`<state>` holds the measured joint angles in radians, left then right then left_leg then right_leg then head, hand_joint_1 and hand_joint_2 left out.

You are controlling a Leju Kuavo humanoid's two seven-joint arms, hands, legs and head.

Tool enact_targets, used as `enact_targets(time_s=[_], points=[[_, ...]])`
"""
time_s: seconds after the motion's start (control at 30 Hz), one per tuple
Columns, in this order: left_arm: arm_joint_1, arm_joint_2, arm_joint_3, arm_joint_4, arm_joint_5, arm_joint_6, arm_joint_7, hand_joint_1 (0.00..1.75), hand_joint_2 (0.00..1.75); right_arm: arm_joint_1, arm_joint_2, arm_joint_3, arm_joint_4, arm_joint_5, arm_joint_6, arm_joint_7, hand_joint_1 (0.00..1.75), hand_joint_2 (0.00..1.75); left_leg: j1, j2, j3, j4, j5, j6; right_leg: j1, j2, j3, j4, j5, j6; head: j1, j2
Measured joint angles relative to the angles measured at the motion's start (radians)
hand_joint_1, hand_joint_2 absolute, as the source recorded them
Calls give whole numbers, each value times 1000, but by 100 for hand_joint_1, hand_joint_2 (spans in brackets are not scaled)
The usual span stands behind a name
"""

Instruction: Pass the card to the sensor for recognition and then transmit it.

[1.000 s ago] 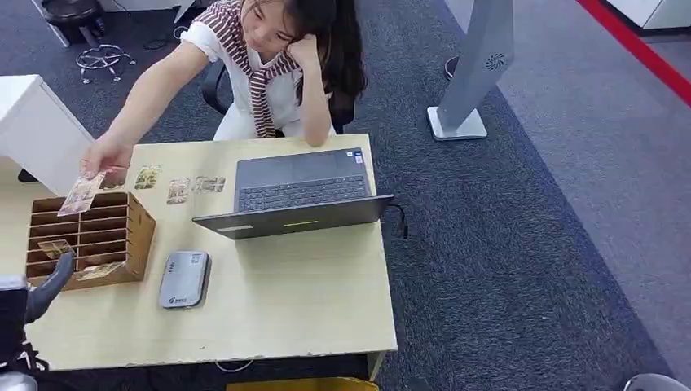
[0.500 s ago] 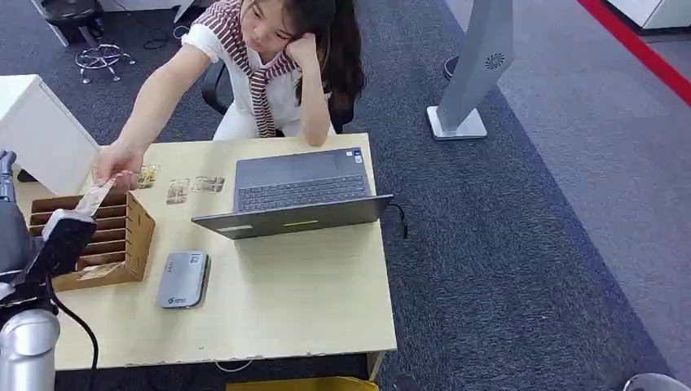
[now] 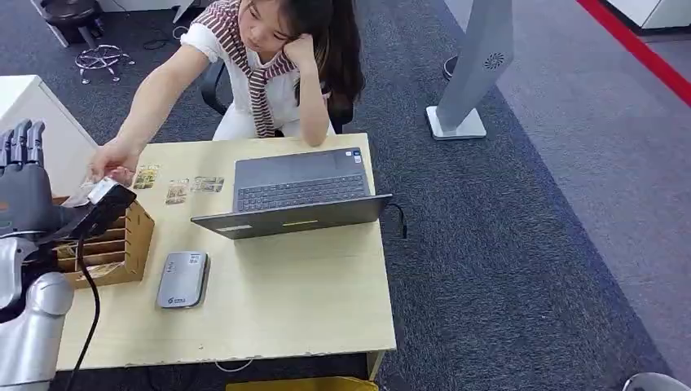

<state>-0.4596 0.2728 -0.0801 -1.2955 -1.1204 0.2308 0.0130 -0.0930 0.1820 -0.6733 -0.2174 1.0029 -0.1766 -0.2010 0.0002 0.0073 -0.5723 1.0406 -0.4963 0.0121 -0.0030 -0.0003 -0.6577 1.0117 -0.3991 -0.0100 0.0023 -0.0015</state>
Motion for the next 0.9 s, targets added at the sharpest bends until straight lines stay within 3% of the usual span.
enact_targets(time_s=[0.1,0.13,0.17,0.9], points=[[-4,4,-8,11,-3,0,3,0,175,-1,0,1,0,4,0,0,0,0,0,0,0,0,0,0,0,0,0,0,0,0,0,0],[-5,5,-11,14,-3,0,3,26,175,0,0,2,0,5,0,0,0,0,0,0,0,0,0,0,0,0,0,0,0,0,0,0],[-6,5,-12,18,-3,0,3,175,175,0,0,2,0,4,0,0,0,0,0,0,0,0,0,0,0,0,0,0,0,0,0,0],[-8,10,-24,38,0,-3,4,175,175,-5,0,5,0,4,9,-4,0,0,0,0,-1,0,0,0,0,0,0,0,0,0,0,0]])
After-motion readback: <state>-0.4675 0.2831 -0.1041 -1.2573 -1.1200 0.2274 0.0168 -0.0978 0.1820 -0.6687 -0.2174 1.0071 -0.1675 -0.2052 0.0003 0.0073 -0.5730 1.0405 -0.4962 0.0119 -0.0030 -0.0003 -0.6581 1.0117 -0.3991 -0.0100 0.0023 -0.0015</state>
